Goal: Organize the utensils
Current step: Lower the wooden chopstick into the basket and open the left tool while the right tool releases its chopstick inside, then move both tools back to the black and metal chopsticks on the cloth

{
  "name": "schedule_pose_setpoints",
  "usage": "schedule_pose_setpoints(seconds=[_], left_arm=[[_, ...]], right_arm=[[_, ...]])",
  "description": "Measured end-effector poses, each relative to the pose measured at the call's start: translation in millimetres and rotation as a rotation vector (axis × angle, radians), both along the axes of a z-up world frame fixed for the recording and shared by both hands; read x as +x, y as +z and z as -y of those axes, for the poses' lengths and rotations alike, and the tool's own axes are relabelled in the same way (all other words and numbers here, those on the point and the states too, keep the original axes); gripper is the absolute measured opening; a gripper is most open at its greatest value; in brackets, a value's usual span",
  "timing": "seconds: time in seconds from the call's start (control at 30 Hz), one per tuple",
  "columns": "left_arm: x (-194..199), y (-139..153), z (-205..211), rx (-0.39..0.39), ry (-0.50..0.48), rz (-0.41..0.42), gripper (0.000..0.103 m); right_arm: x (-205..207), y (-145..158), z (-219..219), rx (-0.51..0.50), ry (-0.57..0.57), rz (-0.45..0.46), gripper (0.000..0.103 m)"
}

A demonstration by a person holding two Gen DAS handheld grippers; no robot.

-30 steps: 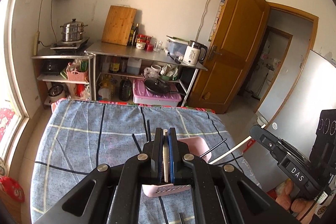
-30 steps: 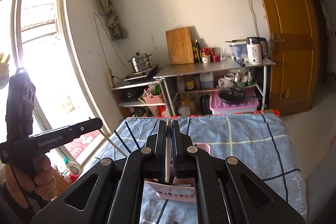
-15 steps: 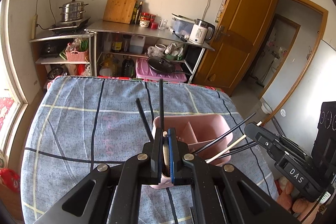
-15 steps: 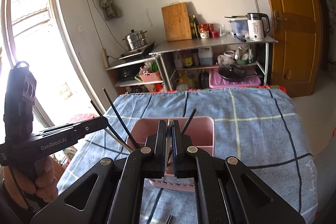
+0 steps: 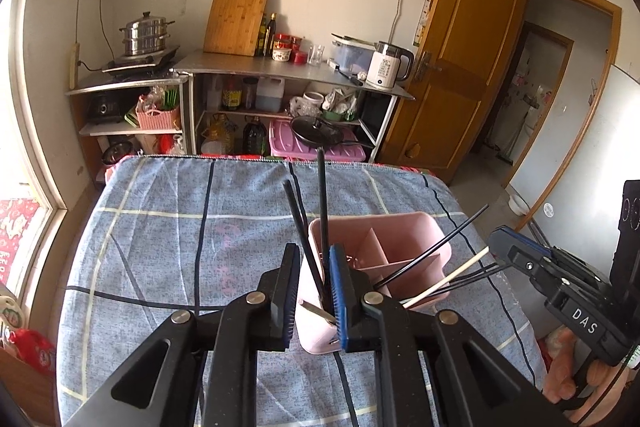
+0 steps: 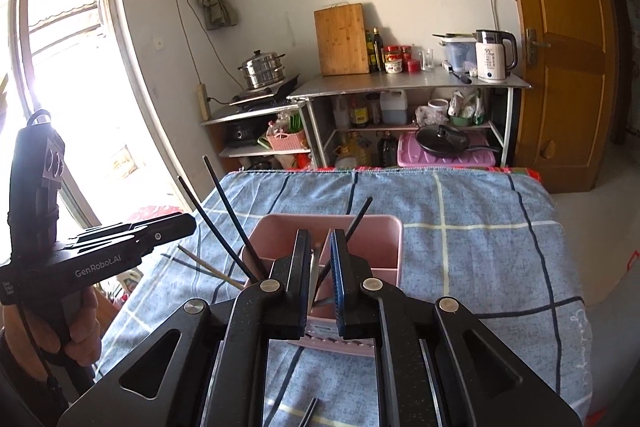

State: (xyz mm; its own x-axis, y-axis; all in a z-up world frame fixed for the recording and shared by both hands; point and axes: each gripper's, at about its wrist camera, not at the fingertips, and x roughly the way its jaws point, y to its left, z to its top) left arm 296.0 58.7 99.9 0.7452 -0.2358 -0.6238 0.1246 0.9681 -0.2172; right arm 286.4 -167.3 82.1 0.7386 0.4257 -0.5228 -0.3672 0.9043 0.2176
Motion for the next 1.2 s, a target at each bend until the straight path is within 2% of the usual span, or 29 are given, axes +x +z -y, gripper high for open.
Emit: schedule_pose_setpoints(seconds=[0.37, 0.47, 0.57, 0.8, 1.2], left_arm=[[-62, 8, 1, -0.009, -0.008, 0.071, 0.015], [-84, 2, 5, -0.008, -0.008, 0.086, 0.022], [-109, -8, 13, -0.003, -0.020, 0.096, 0.027], [-159, -40, 29, 0.002, -0.040, 0.082, 0.027], [-207, -75, 48, 0.026, -0.076, 0.043, 0.027]], right_arm=[[-54, 5, 19, 0.002, -0.009, 0.048, 0.012], [-73, -2, 25, -0.003, -0.015, 0.049, 0.014], [-93, -11, 31, -0.003, -0.017, 0.041, 0.015], [-133, -36, 37, -0.020, -0.017, 0.008, 0.015], [-171, -76, 51, -0.022, -0.030, -0.075, 0.016]])
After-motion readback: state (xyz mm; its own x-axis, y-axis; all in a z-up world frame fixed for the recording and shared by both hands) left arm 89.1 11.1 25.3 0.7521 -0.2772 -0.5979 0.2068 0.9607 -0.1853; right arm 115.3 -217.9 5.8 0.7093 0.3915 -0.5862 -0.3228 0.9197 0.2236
